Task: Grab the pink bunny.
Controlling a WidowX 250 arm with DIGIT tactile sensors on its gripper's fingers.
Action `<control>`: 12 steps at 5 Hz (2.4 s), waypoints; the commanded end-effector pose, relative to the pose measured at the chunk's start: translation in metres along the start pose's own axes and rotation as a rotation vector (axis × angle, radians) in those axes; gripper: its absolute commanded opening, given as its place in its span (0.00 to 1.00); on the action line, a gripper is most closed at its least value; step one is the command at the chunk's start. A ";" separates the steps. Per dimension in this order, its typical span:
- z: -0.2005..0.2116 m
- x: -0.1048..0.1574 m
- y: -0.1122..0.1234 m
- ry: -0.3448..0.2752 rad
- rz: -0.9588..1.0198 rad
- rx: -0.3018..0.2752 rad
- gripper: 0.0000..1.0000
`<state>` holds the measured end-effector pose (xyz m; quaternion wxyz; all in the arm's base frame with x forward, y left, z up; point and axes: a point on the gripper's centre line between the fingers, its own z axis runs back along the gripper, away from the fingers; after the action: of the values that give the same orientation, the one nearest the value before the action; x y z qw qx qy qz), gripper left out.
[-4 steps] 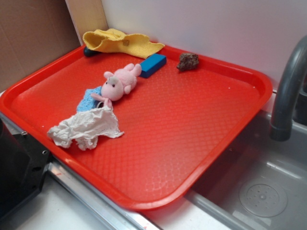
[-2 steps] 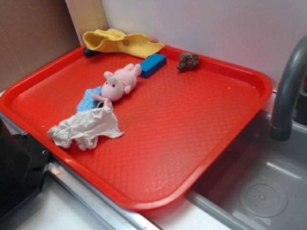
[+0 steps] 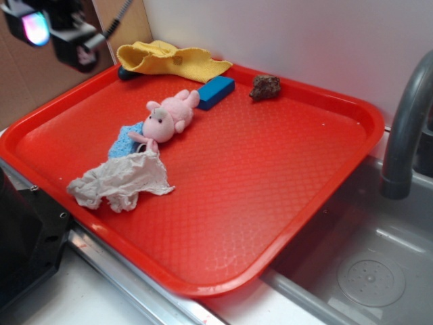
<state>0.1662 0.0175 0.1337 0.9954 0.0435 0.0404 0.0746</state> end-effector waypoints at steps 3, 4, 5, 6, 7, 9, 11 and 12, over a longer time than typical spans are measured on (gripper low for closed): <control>-0.131 0.196 -0.068 -0.091 0.009 -0.135 1.00; -0.121 0.153 -0.055 -0.065 -0.081 -0.127 0.00; -0.075 0.125 -0.043 -0.129 -0.133 -0.084 0.00; -0.031 0.089 -0.038 -0.256 -0.189 -0.035 1.00; -0.031 0.089 -0.038 -0.256 -0.189 -0.035 1.00; -0.031 0.089 -0.038 -0.256 -0.189 -0.035 1.00; -0.052 0.053 -0.046 -0.012 -0.206 -0.053 1.00; -0.058 0.045 -0.050 0.001 -0.225 -0.056 1.00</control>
<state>0.2090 -0.0143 0.0608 0.9973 0.0130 0.0660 -0.0294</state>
